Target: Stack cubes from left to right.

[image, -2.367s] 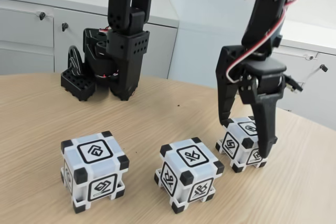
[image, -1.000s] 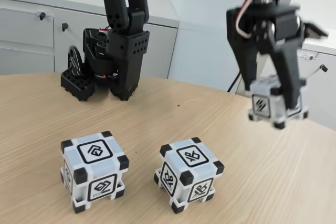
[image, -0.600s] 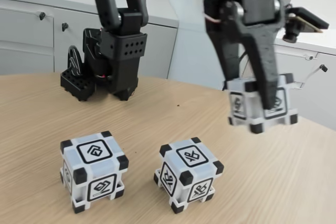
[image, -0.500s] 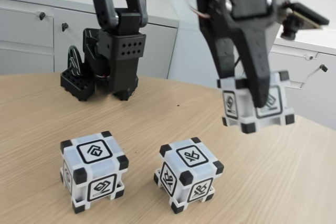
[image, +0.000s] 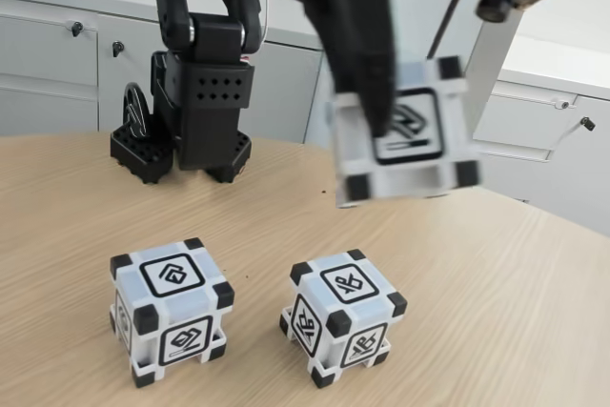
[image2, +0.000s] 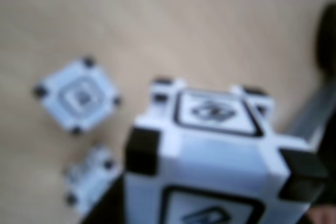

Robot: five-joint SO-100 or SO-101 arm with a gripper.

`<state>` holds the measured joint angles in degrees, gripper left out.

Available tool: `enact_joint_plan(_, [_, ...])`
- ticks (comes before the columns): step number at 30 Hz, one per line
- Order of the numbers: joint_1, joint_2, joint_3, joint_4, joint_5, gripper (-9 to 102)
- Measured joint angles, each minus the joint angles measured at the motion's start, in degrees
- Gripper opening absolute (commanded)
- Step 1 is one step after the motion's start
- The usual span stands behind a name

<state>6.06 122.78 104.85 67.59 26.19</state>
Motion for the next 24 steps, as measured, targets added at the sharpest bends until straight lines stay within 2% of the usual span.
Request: enact_joint_plan(24, [12.9, 0.1, 0.2, 0.0, -11.8, 18])
